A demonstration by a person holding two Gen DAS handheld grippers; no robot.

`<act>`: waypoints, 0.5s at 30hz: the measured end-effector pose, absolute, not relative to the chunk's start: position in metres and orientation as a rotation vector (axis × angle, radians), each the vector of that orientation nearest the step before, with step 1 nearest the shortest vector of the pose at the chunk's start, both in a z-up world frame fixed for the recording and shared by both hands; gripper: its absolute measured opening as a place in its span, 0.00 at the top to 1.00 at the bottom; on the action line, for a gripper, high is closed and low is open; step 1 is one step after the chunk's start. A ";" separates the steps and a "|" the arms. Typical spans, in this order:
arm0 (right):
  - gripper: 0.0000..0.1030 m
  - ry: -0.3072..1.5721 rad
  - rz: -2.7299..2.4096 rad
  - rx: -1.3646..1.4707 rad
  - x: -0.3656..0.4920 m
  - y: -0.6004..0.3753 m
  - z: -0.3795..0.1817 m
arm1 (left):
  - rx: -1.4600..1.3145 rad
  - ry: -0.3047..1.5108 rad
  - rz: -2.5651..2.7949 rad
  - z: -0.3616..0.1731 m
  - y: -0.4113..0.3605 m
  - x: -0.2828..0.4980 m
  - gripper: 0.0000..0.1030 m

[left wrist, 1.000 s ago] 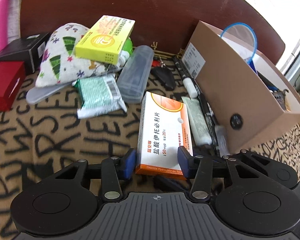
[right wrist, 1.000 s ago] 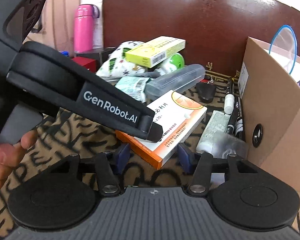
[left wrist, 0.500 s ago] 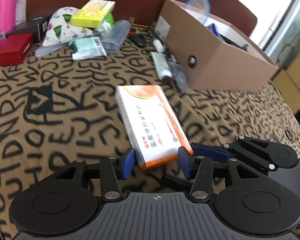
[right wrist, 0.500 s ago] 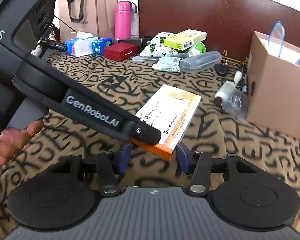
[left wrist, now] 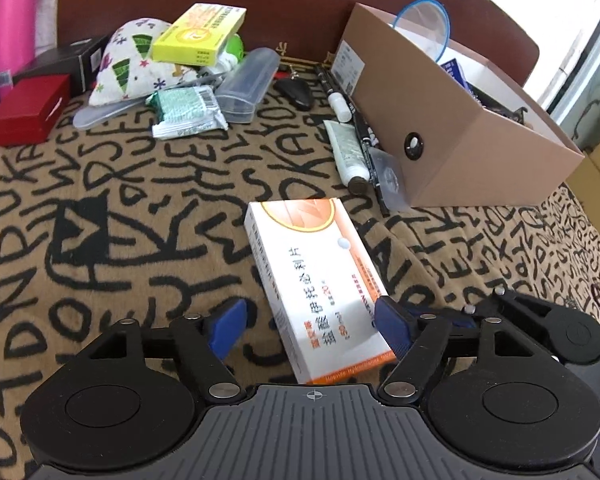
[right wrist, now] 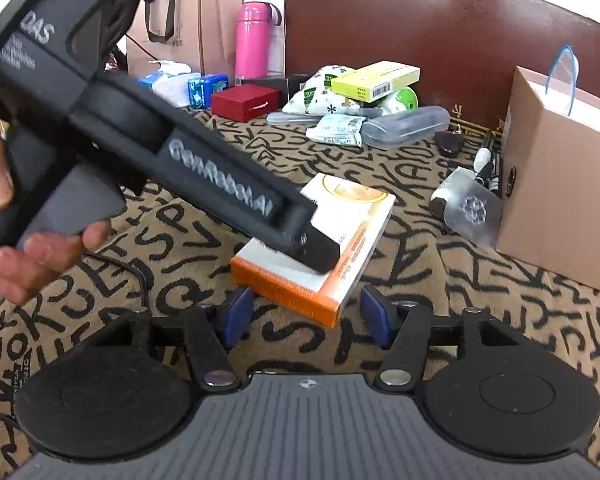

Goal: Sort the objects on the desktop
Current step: 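Carry the medicine box with the left gripper over the cardboard box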

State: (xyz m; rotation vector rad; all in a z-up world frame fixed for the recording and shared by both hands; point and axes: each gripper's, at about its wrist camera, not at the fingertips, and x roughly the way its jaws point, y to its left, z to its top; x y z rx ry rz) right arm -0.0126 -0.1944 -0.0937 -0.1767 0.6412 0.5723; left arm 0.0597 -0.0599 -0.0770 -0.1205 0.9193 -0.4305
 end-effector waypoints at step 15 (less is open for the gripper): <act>0.37 0.582 0.554 -0.127 -0.012 -0.199 -0.075 | -0.111 0.825 -0.429 -0.045 -0.071 0.049 0.50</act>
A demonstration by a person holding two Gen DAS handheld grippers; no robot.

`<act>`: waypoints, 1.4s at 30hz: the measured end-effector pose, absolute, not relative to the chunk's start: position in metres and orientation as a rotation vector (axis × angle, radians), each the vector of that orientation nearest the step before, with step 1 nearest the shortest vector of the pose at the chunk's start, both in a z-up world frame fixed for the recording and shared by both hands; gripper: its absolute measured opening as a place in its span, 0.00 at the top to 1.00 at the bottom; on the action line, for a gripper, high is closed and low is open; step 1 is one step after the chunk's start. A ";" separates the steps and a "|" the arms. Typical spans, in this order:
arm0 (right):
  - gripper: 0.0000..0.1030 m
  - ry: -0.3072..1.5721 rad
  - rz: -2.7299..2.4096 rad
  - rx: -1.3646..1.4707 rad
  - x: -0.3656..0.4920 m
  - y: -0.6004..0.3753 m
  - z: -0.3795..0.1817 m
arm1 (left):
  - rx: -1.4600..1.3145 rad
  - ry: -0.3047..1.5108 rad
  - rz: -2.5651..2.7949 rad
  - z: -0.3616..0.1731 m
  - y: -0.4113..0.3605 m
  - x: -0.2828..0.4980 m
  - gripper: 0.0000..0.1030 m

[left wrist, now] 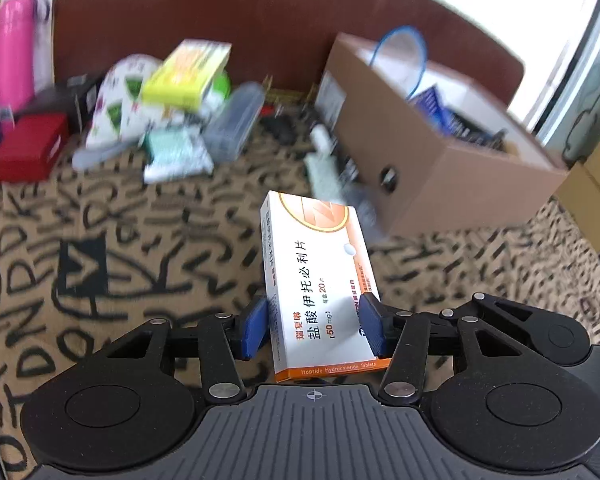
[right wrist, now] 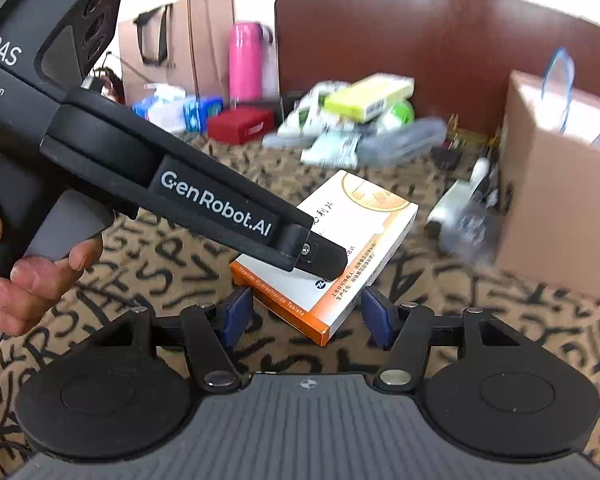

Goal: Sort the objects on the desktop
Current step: 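Carry the medicine box with the left gripper over the cardboard box, then lower the medicine box into the box and open the left gripper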

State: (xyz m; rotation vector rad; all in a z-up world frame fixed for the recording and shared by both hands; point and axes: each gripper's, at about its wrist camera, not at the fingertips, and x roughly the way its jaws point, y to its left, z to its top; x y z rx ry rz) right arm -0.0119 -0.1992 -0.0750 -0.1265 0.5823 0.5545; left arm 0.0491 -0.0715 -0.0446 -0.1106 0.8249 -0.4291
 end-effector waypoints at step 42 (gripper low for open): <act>0.32 0.500 0.072 0.053 0.139 -0.465 0.004 | -0.087 0.645 -0.563 0.024 -0.341 0.228 0.00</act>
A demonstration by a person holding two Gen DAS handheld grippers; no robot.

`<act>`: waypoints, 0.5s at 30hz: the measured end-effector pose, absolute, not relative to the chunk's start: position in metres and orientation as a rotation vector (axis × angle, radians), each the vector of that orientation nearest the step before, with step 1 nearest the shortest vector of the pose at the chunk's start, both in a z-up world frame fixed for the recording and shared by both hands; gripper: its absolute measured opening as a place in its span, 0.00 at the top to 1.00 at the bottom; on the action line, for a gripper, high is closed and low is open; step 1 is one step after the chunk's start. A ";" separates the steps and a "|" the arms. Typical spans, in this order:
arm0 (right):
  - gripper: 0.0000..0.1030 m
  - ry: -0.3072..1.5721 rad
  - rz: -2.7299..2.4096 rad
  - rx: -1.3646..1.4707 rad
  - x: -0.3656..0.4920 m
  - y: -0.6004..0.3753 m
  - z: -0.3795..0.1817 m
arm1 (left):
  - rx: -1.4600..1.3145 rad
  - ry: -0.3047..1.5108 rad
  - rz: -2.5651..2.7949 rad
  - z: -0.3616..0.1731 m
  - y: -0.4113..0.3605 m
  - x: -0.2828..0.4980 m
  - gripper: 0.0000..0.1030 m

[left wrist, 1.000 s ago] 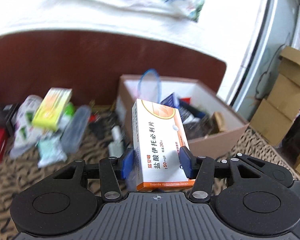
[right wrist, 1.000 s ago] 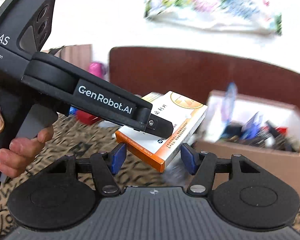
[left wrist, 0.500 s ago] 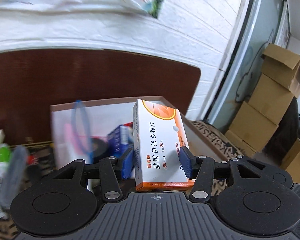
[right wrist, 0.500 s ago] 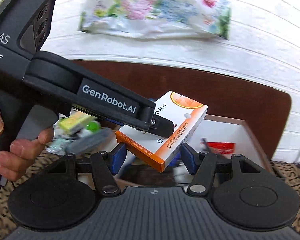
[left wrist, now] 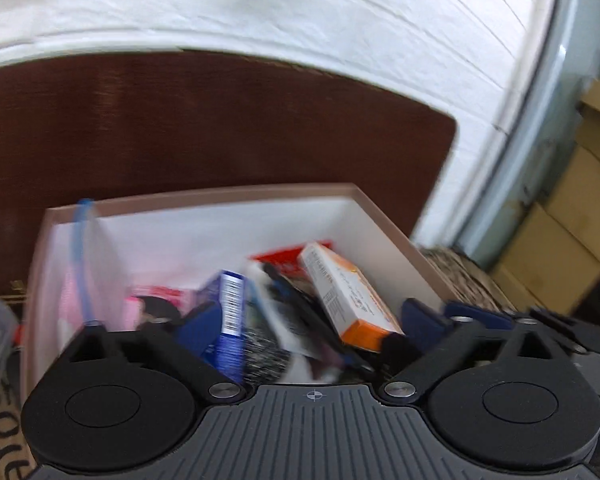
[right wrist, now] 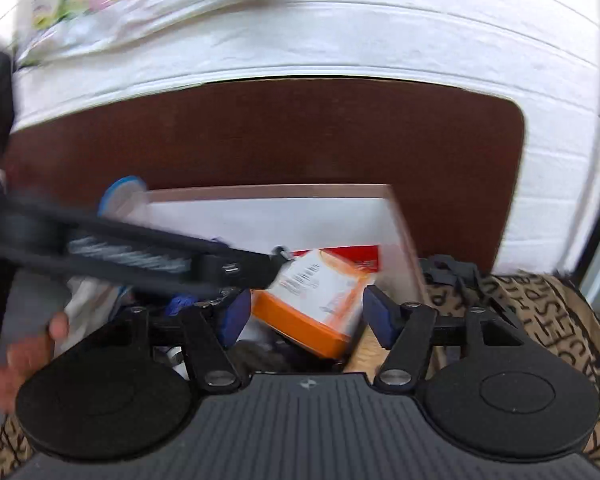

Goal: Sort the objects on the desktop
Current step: 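Lower the medicine box into the box and open the left gripper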

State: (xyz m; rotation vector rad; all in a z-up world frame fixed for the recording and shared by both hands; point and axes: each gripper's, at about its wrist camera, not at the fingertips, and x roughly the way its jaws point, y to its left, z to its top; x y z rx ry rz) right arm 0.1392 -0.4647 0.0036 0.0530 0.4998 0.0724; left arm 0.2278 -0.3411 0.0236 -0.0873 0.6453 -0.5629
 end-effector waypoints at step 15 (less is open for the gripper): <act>0.01 0.476 0.015 -0.009 0.114 -0.437 0.010 | 0.019 0.633 -0.606 0.034 -0.322 0.194 0.00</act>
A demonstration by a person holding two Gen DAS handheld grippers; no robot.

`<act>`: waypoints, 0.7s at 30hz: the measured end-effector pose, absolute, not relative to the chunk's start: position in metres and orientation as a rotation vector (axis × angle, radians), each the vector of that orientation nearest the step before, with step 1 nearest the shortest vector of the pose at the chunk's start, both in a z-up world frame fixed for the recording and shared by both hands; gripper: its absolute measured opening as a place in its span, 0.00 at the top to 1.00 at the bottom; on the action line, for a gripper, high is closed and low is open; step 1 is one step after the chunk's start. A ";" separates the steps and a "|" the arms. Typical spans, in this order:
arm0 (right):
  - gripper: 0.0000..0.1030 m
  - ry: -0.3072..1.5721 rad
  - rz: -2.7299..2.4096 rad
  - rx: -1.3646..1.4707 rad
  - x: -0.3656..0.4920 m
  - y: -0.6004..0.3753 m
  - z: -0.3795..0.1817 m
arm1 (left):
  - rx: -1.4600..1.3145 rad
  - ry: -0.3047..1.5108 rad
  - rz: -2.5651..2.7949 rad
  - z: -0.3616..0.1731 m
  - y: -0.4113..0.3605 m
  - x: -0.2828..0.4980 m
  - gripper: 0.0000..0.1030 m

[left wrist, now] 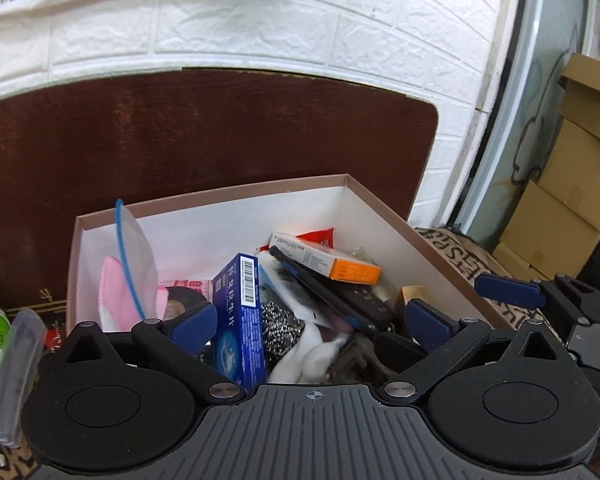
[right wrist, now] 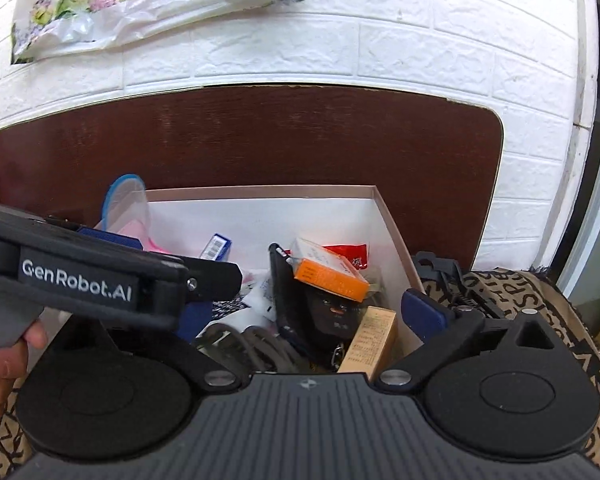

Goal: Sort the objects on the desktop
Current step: 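Withdraw the left tool from the box back over the table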

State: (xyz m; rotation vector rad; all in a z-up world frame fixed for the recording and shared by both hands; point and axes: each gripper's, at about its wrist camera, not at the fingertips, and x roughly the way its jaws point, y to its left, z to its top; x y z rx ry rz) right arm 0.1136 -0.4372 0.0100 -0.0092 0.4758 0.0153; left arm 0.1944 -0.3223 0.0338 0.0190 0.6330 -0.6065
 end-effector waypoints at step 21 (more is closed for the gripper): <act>0.00 0.486 0.013 -0.069 0.009 -0.358 -0.005 | 0.017 0.654 -0.582 0.019 -0.237 0.078 0.00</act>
